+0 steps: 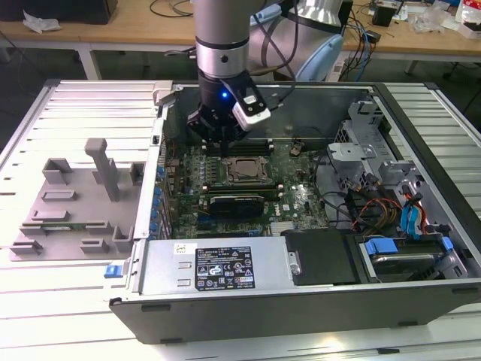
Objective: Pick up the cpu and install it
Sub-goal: 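Install the first cpu locking lever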
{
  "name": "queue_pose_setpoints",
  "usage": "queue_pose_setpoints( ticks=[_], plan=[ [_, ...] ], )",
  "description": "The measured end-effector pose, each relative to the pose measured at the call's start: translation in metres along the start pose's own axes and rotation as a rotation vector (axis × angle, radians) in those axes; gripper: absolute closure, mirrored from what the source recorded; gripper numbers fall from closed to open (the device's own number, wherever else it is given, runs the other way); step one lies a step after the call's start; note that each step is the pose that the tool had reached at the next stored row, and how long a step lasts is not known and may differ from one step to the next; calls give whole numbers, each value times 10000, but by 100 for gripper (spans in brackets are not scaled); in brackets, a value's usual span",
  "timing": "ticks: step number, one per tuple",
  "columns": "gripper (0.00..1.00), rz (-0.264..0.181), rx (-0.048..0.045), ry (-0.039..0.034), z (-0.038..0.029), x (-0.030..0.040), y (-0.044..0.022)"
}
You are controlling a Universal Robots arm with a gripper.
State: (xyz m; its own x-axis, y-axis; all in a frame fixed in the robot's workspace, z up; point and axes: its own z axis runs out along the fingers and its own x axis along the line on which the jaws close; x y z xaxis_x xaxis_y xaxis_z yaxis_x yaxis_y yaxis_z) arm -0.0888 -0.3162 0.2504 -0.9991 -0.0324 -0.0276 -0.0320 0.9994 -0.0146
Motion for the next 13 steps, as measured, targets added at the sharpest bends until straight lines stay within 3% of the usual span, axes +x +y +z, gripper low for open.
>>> queue_pose_setpoints(
  ticks=[3, 9, 13],
  plan=[
    [89, 5, -175, -80, 0, 26, 1],
    [89, 8, -220, -141, -1, 136, 5],
    [89, 7, -218, -187, -36, 148, 5]
  ],
)
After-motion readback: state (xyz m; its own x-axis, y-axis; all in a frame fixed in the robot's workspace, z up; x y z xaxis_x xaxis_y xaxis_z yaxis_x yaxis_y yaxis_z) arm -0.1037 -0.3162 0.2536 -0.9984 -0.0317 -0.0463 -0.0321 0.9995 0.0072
